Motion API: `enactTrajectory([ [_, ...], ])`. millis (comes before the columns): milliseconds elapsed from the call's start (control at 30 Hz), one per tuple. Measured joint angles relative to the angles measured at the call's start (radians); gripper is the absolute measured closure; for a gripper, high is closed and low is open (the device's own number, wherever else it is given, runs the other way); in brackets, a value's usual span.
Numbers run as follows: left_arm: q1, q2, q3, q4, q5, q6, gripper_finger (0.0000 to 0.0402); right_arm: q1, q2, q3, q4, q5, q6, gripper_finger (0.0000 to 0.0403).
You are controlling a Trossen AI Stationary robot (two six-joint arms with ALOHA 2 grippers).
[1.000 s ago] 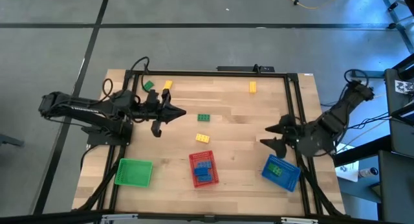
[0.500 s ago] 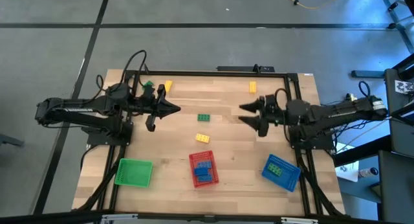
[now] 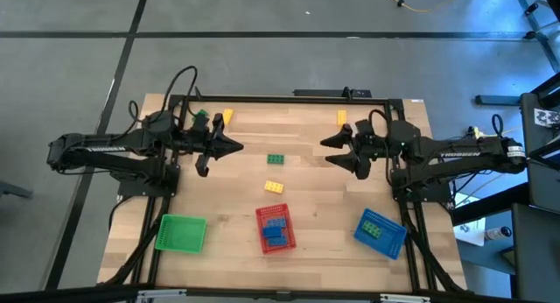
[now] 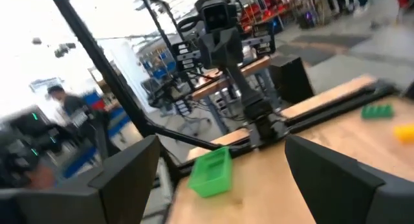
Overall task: Sort & place blocks by color
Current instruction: Put the top green game piece into the blue bin
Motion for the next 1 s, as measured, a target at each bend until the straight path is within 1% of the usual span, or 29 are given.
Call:
enactTrajectory([
  [100,0.0,0.0,0.0,-0.005,-0.008,-0.001,0.0401,0.0,0.0,0.0,0.0,0.0,0.053,0.0067],
  [200,0.0,0.0,0.0,-0.005,-0.021,-0.001,0.0401,0.0,0.0,0.0,0.0,0.001,0.005,0.0067],
  [267,0.0,0.0,0.0,-0.004,-0.033,-0.002,0.0402,0.0,0.0,0.0,0.0,0.023,-0.031,0.0067],
  [400,-0.001,0.0,0.0,-0.004,-0.034,-0.004,0.0401,0.0,0.0,0.0,-0.001,0.06,-0.029,0.0067],
  [700,-0.002,0.0,0.0,-0.004,-0.035,-0.004,0.0401,0.0,0.0,0.0,0.0,0.061,-0.062,0.0067],
  [767,-0.002,0.001,0.0,-0.004,-0.035,-0.004,0.0401,0.0,0.0,0.0,0.0,0.061,-0.082,0.0073],
  [833,-0.002,0.001,0.0,-0.004,-0.034,0.0,0.0401,0.0,0.0,0.0,-0.001,0.061,-0.084,0.0092],
  [867,-0.002,0.001,0.0,-0.004,-0.034,0.001,0.0401,0.0,0.0,0.0,-0.001,0.061,-0.084,0.0108],
  [933,-0.002,0.001,0.0,-0.004,-0.035,0.001,0.0401,0.0,0.0,0.0,-0.001,0.057,-0.091,0.0153],
  [1000,-0.002,0.001,0.0,-0.004,-0.035,0.001,0.0401,0.0,0.0,0.0,-0.001,0.047,-0.11,0.0213],
])
